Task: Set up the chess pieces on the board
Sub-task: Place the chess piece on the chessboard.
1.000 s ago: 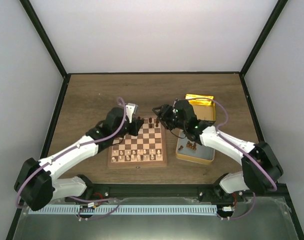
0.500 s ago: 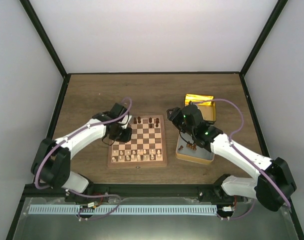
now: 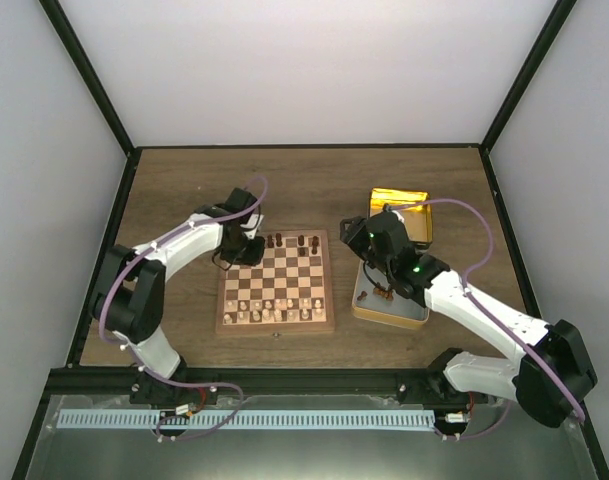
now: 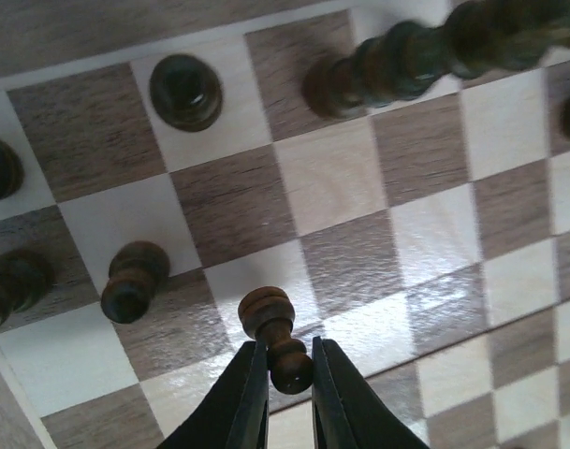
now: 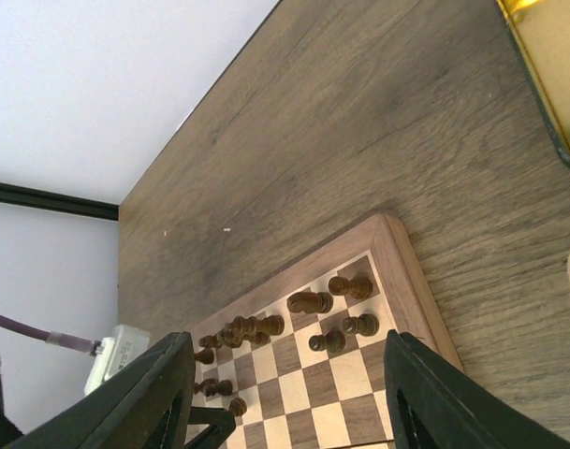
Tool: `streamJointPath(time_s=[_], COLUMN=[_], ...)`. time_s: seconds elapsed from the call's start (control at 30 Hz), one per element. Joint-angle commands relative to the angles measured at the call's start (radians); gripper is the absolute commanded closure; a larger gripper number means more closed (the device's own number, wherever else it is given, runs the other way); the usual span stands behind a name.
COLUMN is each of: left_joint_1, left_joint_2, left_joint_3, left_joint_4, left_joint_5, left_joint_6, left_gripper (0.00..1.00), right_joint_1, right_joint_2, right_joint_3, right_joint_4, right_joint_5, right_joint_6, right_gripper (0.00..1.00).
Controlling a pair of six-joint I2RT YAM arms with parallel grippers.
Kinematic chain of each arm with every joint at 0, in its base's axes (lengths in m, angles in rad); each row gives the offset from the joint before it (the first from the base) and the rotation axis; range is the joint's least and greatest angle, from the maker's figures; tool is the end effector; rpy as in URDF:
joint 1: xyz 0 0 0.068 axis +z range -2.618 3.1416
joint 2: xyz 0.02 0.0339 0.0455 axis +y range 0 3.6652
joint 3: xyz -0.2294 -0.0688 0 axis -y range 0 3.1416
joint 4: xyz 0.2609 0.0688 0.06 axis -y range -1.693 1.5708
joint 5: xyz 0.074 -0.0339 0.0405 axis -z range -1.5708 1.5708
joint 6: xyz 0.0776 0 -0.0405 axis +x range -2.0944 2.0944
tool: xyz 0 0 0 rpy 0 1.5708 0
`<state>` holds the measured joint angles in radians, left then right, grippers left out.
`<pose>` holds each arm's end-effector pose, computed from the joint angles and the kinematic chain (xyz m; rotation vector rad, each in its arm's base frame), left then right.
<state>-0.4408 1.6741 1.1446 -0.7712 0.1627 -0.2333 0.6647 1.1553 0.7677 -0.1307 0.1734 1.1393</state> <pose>0.3015 -0.1561 0.1166 0.3345 2.9004 -0.3558 0.2619 0.1883 0.2058 0.6283 2.1230 0.8886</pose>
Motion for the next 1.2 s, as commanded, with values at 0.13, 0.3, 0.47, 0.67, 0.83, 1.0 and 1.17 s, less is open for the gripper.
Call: streamJointPath(time_s=[0.13,0.3,0.47,0.67,0.83,1.0,1.17], left_joint_1=[0.005,0.009,0.016,0.018,0.017,0.017,0.017], left_joint_2=[0.051,0.07,0.081,0.098,0.096,0.092,0.083], left_joint_3=[0.03,0.032,0.056,0.056,0.057,0.051,0.052], left_joint_4=[0.008,0.03,0.046,0.05,0.059,0.058,0.057], left_joint_5=[-0.081,-0.077,-0.062,-0.046,-0.022,-0.01,-0.021], left_joint_6=[-0.002,-0.004,0.004,0.015,0.014,0.015,0.007], left_gripper=[0.86,0.85,0.85,0.84,0.83,0.82,0.82], right_joint_1=[0.004,0.004,0.004,0.005,0.004,0.005,0.005], right_joint_2=[-0.02,-0.023,-0.022,-0.014,-0.013,-0.011,-0.005], right_joint_3=[0.01,0.013,0.011,0.011,0.011,0.01,0.009], right_joint_4=[-0.01,-0.011,-0.005,0.002,0.0,0.003,0.004], right_joint_5=[0.092,0.088,0.084,0.061,0.059,0.052,0.045], right_joint_6=[-0.051,-0.055,-0.059,-0.061,-0.061,-0.061,-0.061], right_gripper=[0.43,0.43,0.43,0.43,0.43,0.43,0.43])
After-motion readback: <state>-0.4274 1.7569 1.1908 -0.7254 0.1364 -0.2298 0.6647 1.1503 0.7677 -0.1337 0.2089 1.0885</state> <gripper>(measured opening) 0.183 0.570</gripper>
